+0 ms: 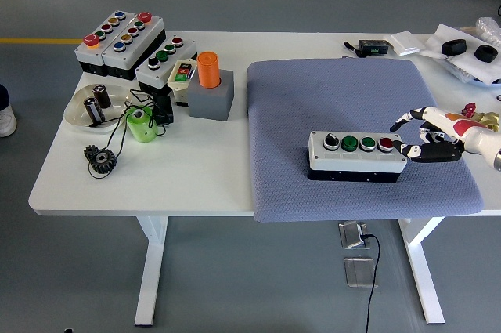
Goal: Pick up the button,place it on the desk,press the button,press the button
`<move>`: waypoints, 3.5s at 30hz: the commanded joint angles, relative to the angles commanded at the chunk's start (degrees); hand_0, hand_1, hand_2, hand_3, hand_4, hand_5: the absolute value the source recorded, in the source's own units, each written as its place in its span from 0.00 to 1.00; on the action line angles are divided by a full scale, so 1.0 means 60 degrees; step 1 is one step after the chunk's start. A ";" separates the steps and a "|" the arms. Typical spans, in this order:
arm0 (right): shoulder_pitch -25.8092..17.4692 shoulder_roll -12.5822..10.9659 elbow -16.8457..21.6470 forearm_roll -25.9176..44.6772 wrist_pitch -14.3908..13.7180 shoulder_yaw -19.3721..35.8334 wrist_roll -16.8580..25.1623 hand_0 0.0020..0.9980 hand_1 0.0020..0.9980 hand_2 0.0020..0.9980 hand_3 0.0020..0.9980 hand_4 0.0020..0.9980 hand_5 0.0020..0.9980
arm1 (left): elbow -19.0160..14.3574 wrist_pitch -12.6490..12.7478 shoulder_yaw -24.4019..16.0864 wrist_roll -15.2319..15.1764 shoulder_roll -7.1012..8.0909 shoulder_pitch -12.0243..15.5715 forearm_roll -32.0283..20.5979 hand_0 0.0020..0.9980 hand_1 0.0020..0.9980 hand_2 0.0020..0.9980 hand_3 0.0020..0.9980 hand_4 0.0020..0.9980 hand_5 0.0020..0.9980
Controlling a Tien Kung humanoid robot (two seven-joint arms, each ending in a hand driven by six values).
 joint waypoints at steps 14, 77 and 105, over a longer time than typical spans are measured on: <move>0.0058 0.0224 -0.0122 -0.0112 -0.0030 -0.0452 -0.0114 0.15 0.00 0.06 0.72 0.62 0.59 | 0.0000 0.0001 0.0017 0.0011 -0.0026 0.0064 0.0042 0.67 0.71 0.72 0.52 0.37 1.00; 0.0064 0.0384 -0.0223 -0.0026 -0.0052 -0.0412 -0.0415 0.15 0.00 0.06 0.71 0.62 0.60 | 0.0000 0.0003 0.0040 0.0060 -0.0022 0.0059 0.0127 0.67 0.71 0.72 0.53 0.37 1.00; 0.0069 0.0479 0.0186 -0.0148 -0.0229 -0.0258 -0.0349 0.15 0.00 0.06 0.71 0.62 0.60 | 0.0000 -0.0007 0.0046 0.0108 -0.0035 0.0133 0.0219 0.67 0.71 0.72 0.53 0.37 1.00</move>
